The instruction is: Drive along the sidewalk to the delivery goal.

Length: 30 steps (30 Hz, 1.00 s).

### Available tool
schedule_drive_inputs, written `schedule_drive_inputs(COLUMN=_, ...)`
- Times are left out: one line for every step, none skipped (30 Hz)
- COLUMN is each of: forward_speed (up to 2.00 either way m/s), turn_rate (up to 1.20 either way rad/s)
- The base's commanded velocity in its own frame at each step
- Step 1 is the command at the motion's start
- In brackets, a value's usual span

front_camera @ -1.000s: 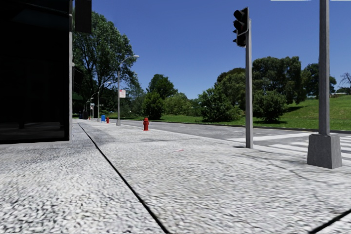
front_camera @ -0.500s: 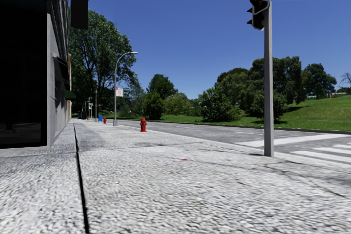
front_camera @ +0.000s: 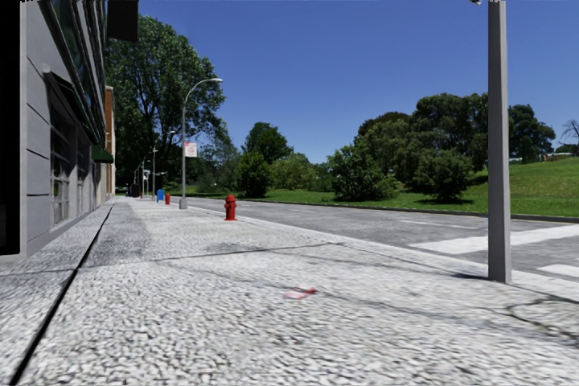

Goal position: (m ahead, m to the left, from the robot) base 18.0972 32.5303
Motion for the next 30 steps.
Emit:
schedule_drive_inputs(forward_speed=2.0, turn_rate=0.06)
schedule_drive_inputs(forward_speed=2.0, turn_rate=0.23)
schedule_drive_inputs(forward_speed=2.0, turn_rate=0.39)
schedule_drive_inputs(forward_speed=2.0, turn_rate=0.39)
schedule_drive_inputs(forward_speed=2.0, turn_rate=0.48)
schedule_drive_inputs(forward_speed=2.0, turn_rate=0.5)
schedule_drive_inputs(forward_speed=2.0, turn_rate=0.51)
schedule_drive_inputs(forward_speed=2.0, turn_rate=0.51)
schedule_drive_inputs(forward_speed=2.0, turn_rate=0.51)
schedule_drive_inputs(forward_speed=2.0, turn_rate=0.51)
schedule_drive_inputs(forward_speed=2.0, turn_rate=0.51)
schedule_drive_inputs(forward_speed=2.0, turn_rate=0.5)
schedule_drive_inputs(forward_speed=2.0, turn_rate=0.38)
schedule_drive_inputs(forward_speed=2.0, turn_rate=0.27)
schedule_drive_inputs(forward_speed=2.0, turn_rate=0.27)
schedule_drive_inputs(forward_speed=2.0, turn_rate=0.2)
schedule_drive_inputs(forward_speed=2.0, turn_rate=0.11)
schedule_drive_inputs(forward_speed=2.0, turn_rate=0.05)
schedule_drive_inputs(forward_speed=2.0, turn_rate=0.04)
schedule_drive_inputs(forward_speed=2.0, turn_rate=0.04)
schedule_drive_inputs(forward_speed=2.0, turn_rate=0.02)
schedule_drive_inputs(forward_speed=2.0, turn_rate=0.02)
schedule_drive_inputs(forward_speed=2.0, turn_rate=0.0)
schedule_drive_inputs(forward_speed=2.0, turn_rate=0.0)
schedule_drive_inputs(forward_speed=2.0, turn_rate=0.0)
schedule_drive_inputs(forward_speed=2.0, turn_rate=0.06)
schedule_drive_inputs(forward_speed=2.0, turn_rate=0.31)
schedule_drive_inputs(forward_speed=2.0, turn_rate=0.58)
schedule_drive_inputs(forward_speed=2.0, turn_rate=0.58)
schedule_drive_inputs(forward_speed=2.0, turn_rate=0.75)
